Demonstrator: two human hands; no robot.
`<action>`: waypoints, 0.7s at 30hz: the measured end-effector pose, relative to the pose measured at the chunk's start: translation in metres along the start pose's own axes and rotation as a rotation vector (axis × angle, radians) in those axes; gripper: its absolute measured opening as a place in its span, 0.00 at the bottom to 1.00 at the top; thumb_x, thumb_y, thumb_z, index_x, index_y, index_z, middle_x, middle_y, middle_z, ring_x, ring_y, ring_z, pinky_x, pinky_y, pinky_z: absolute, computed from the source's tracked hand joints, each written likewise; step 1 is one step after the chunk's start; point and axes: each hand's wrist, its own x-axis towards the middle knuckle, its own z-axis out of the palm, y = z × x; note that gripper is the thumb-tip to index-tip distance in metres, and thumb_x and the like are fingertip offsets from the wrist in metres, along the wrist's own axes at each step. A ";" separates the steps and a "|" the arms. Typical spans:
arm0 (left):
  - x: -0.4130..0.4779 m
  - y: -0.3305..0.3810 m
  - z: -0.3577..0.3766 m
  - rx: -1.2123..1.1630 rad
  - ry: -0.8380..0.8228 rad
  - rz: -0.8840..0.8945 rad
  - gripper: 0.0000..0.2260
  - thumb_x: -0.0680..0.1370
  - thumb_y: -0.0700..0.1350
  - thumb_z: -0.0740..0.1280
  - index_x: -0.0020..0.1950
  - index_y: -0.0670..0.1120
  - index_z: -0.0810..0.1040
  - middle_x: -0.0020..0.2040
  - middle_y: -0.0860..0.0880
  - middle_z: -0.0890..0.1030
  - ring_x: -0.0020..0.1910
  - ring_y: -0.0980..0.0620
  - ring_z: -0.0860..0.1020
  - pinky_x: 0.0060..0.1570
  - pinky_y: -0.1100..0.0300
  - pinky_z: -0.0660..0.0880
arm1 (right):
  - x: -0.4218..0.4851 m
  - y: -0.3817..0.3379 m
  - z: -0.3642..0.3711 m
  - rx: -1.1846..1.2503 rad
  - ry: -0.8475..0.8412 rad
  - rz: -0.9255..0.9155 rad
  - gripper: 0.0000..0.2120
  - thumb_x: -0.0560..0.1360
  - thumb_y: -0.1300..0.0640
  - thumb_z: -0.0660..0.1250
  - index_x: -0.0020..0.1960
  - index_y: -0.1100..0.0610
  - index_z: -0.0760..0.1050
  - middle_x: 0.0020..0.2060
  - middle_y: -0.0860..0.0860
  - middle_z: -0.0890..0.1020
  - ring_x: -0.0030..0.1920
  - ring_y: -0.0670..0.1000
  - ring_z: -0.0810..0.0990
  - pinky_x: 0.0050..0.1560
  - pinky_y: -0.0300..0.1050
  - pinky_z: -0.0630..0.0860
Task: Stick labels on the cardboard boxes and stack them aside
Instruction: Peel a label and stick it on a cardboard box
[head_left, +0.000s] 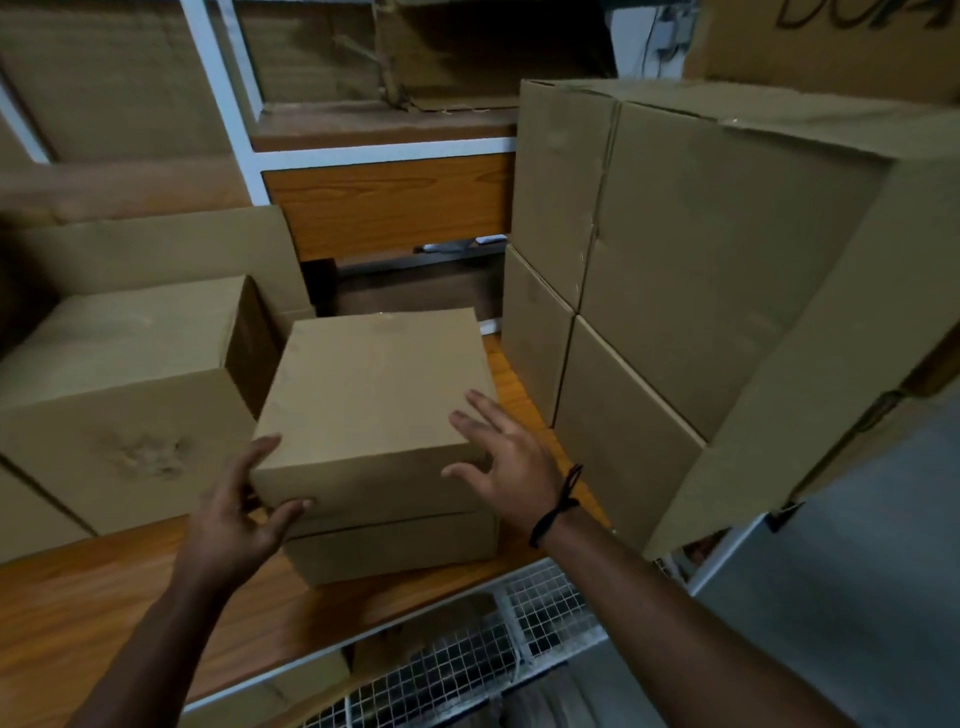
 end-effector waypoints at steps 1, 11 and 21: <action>0.001 0.001 -0.003 0.007 -0.004 0.004 0.36 0.65 0.50 0.77 0.63 0.76 0.64 0.66 0.42 0.74 0.53 0.42 0.80 0.45 0.46 0.82 | -0.002 -0.001 0.004 0.006 0.027 -0.026 0.28 0.70 0.48 0.74 0.69 0.52 0.73 0.73 0.51 0.67 0.71 0.53 0.68 0.64 0.54 0.74; 0.019 0.028 -0.007 0.078 0.059 0.047 0.31 0.64 0.62 0.78 0.63 0.67 0.70 0.71 0.46 0.72 0.65 0.44 0.74 0.58 0.56 0.77 | -0.023 0.047 0.032 0.543 -0.049 0.367 0.56 0.61 0.38 0.77 0.76 0.35 0.42 0.76 0.44 0.57 0.75 0.50 0.60 0.70 0.51 0.65; 0.003 0.046 0.006 -0.039 0.203 0.021 0.29 0.65 0.51 0.80 0.62 0.61 0.72 0.66 0.47 0.73 0.61 0.66 0.70 0.57 0.80 0.67 | -0.017 0.051 0.029 0.483 -0.056 0.233 0.39 0.67 0.46 0.77 0.73 0.49 0.64 0.63 0.47 0.75 0.63 0.46 0.74 0.62 0.43 0.74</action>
